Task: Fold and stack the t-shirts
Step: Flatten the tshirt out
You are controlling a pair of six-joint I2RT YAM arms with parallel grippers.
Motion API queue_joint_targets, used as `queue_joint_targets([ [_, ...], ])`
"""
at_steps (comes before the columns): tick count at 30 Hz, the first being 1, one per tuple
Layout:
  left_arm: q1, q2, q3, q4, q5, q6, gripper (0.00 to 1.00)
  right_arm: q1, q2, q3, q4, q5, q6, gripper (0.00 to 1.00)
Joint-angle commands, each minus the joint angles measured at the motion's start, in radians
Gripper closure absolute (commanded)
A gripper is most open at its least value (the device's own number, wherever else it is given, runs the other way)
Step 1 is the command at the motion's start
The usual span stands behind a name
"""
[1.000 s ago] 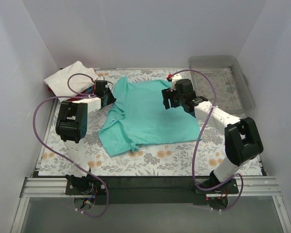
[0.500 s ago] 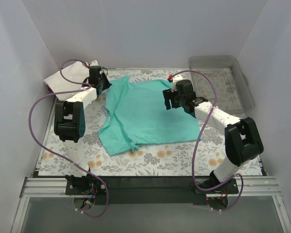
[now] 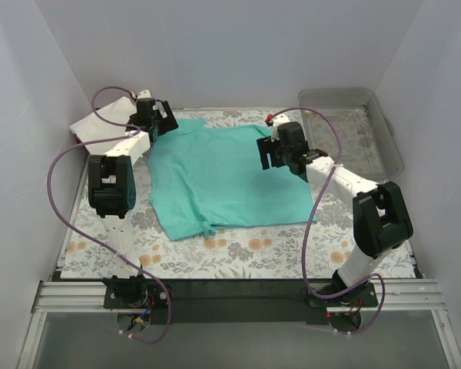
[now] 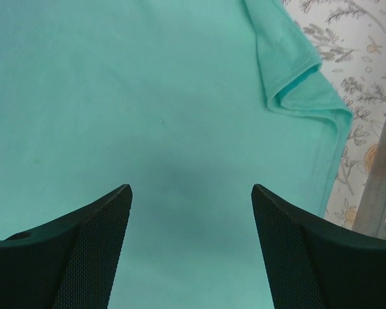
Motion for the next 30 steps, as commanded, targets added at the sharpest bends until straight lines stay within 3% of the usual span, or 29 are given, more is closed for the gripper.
queue_joint_targets([
  [1,-0.022,-0.118,-0.029,0.014,-0.015,0.009,0.11,-0.024,0.049,0.145,-0.008,0.026,-0.011,0.32],
  [10,-0.216,-0.314,-0.305,0.164,0.049,-0.026,0.09,-0.100,0.288,0.429,-0.112,0.042,-0.018,0.32],
  [14,-0.276,-0.330,-0.412,0.230,0.109,-0.072,0.09,-0.137,0.392,0.528,-0.144,0.038,-0.006,0.33],
  [25,-0.374,-0.193,-0.442,0.267,0.197,-0.100,0.09,-0.197,0.578,0.691,-0.192,-0.003,0.015,0.36],
  [30,-0.387,-0.169,-0.456,0.275,0.207,-0.108,0.09,-0.209,0.624,0.727,-0.200,-0.029,0.012,0.48],
])
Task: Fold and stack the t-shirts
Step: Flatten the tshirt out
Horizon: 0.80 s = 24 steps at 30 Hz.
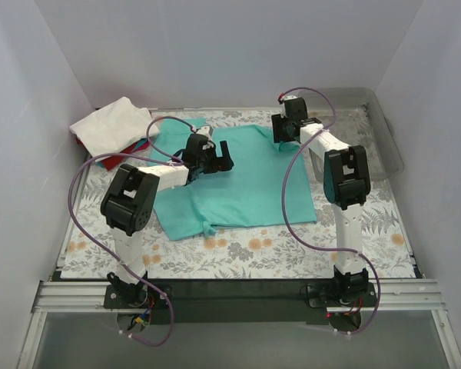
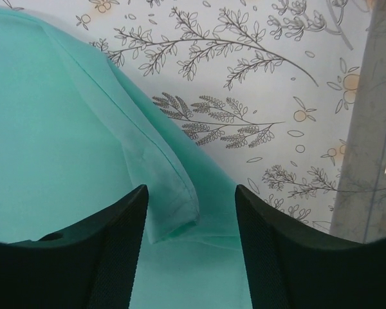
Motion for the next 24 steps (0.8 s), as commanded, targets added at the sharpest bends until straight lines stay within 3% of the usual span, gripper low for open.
queue_joint_targets([
  [1,-0.011,-0.006,-0.009,0.034,0.021,-0.010,0.09,-0.004,0.008,0.051,-0.005,-0.029,0.006,0.50],
  [11,-0.013,0.023,-0.012,0.037,0.028,-0.010,0.09,-0.006,0.037,0.141,-0.010,0.012,-0.037,0.99],
  [17,-0.014,0.037,-0.012,0.038,0.033,-0.008,0.09,-0.015,0.121,0.292,-0.022,0.098,-0.089,0.99],
  [18,-0.014,0.038,-0.012,0.037,0.033,-0.008,0.09,-0.021,0.129,0.307,-0.024,0.102,-0.090,0.96],
  [19,-0.016,0.040,-0.010,0.037,0.034,-0.008,0.09,-0.024,0.138,0.318,-0.022,0.105,-0.092,0.85],
  [20,-0.016,0.041,-0.010,0.037,0.036,-0.008,0.09,-0.026,0.140,0.332,-0.022,0.107,-0.092,0.62],
  [23,-0.022,0.040,-0.001,0.034,0.042,-0.008,0.09,-0.027,0.123,0.326,-0.021,0.093,-0.095,0.46],
  [24,-0.025,0.035,0.002,0.034,0.042,-0.007,0.09,-0.027,0.112,0.318,-0.019,0.084,-0.097,0.45],
])
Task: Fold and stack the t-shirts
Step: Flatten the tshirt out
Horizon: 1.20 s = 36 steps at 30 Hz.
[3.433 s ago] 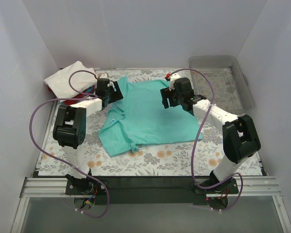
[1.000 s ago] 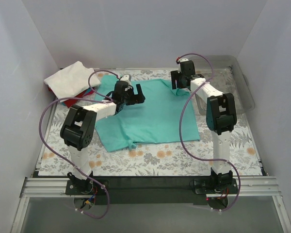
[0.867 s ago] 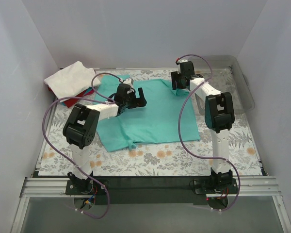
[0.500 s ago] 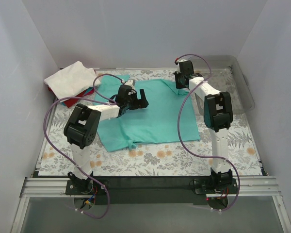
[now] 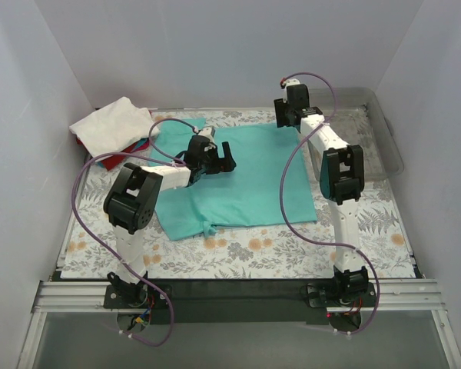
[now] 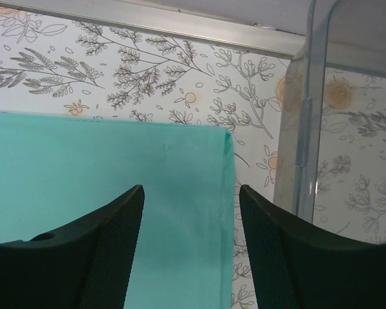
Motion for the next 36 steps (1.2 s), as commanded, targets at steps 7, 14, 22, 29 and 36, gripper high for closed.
queue_joint_targets([
  [7,-0.051,-0.085,0.009,-0.019,-0.020,0.012,0.09,0.026,-0.254,-0.200,0.111,-0.074,-0.022,0.41],
  [14,-0.056,-0.324,-0.138,0.007,-0.155,-0.016,0.09,0.139,-0.521,-0.530,0.206,-0.105,-0.008,0.40],
  [22,-0.056,-0.418,-0.270,-0.064,-0.263,-0.046,0.07,0.222,-0.719,-0.892,0.285,-0.174,0.089,0.40],
  [29,-0.056,-0.383,-0.324,-0.061,-0.298,-0.060,0.06,0.263,-0.766,-1.079,0.342,-0.174,0.128,0.41],
  [36,-0.056,-0.303,-0.309,-0.062,-0.292,-0.045,0.06,0.265,-0.729,-1.138,0.353,-0.102,0.141,0.41],
])
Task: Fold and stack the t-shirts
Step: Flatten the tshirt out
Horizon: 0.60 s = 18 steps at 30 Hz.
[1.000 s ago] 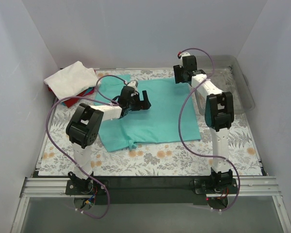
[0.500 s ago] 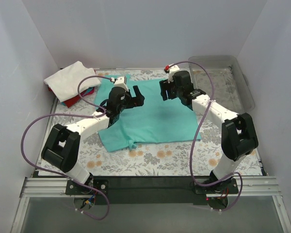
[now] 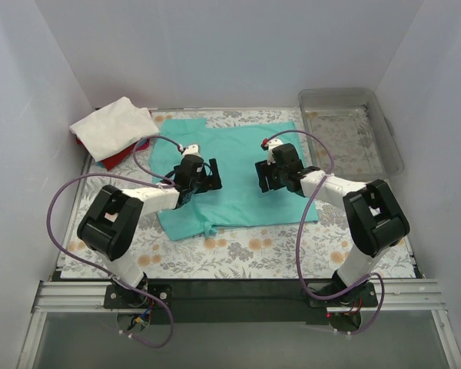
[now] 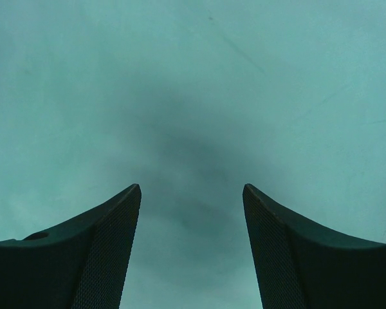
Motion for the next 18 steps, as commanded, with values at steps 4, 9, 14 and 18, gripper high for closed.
queue_joint_targets([
  [4,0.001,0.052,0.034,-0.004,-0.022,0.023,0.06,0.003,0.032,0.008,0.062,0.084,0.027,0.41],
  [9,0.001,0.071,0.043,-0.008,0.002,0.044,0.06,0.001,0.107,0.035,0.027,0.096,0.050,0.41],
  [14,0.001,0.121,0.068,-0.008,0.044,0.058,0.06,-0.017,0.127,0.040,-0.024,0.121,0.068,0.41],
  [18,0.001,0.146,0.084,-0.009,0.071,0.058,0.06,-0.063,0.114,0.006,-0.044,0.110,0.088,0.41],
])
